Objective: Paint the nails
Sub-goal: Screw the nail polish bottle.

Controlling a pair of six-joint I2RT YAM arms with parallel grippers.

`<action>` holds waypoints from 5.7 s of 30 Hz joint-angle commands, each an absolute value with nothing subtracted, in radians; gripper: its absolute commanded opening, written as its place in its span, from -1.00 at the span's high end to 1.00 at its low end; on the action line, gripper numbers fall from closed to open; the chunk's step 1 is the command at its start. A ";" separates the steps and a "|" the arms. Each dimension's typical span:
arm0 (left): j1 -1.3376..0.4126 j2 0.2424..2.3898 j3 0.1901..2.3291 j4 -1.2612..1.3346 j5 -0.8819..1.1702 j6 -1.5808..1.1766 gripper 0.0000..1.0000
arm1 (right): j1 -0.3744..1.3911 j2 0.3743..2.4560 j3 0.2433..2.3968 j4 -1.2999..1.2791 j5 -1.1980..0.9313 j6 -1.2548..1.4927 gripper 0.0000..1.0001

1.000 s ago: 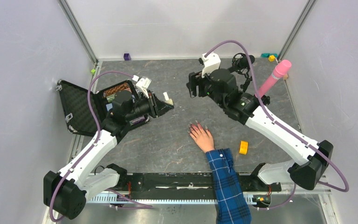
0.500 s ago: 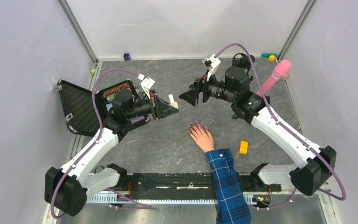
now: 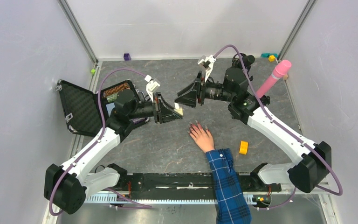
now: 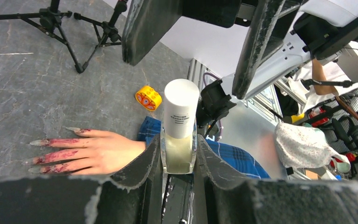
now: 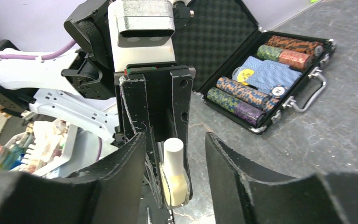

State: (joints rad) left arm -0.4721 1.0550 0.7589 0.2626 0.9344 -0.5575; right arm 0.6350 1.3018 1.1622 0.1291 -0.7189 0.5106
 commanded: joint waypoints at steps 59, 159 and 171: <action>-0.474 0.956 0.828 -0.057 0.388 -0.408 0.96 | 1.074 1.435 1.178 -0.156 0.297 0.520 1.00; -0.470 1.045 0.842 0.062 0.693 -0.460 0.96 | 0.771 1.358 1.067 -0.033 -0.340 0.489 1.00; -0.445 1.062 0.831 0.037 0.595 -0.496 0.96 | 0.983 1.542 1.170 -0.059 0.049 0.643 1.00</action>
